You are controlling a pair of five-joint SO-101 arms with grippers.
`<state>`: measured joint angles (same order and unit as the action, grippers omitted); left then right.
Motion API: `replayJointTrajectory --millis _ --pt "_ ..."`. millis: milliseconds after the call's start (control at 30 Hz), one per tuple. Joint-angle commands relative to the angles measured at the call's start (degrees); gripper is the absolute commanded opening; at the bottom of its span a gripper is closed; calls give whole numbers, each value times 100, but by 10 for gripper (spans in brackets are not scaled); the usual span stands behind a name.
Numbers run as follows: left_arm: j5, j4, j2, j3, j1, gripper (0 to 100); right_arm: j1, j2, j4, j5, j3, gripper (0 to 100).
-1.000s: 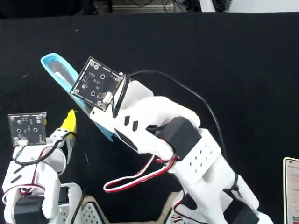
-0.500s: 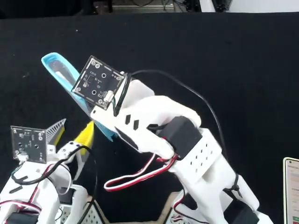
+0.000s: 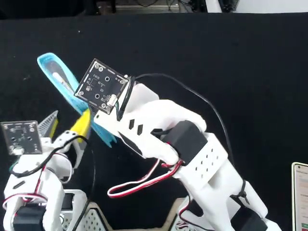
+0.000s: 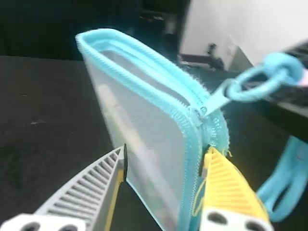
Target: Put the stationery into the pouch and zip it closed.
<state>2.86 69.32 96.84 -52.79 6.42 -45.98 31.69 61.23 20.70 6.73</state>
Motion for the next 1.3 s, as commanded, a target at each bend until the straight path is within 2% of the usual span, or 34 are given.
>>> replayJointTrajectory --millis 0,133,267,400,533,667,933,1100,1167,1267 --pt "26 -114 325 66 347 259 97 233 -158 62 -75 11" --pt "-422 -79 809 57 338 259 88 198 -281 35 -22 11" --pt "-756 431 730 207 295 260 79 198 -703 18 338 11" --pt "-730 615 738 286 215 261 79 215 -1073 44 620 11" --pt "-431 879 738 549 -382 263 79 233 -1073 53 637 11" --pt "-167 316 730 127 -673 262 79 233 -1055 62 637 11" --pt "-202 -589 730 -840 -22 261 79 233 -1064 62 637 11" --pt "-202 -589 738 -840 13 255 79 233 -1081 62 637 11" --pt "-202 -589 738 -708 4 213 97 233 -1081 44 637 11" --pt "-211 -598 738 -541 -119 91 97 242 -1037 9 673 11"
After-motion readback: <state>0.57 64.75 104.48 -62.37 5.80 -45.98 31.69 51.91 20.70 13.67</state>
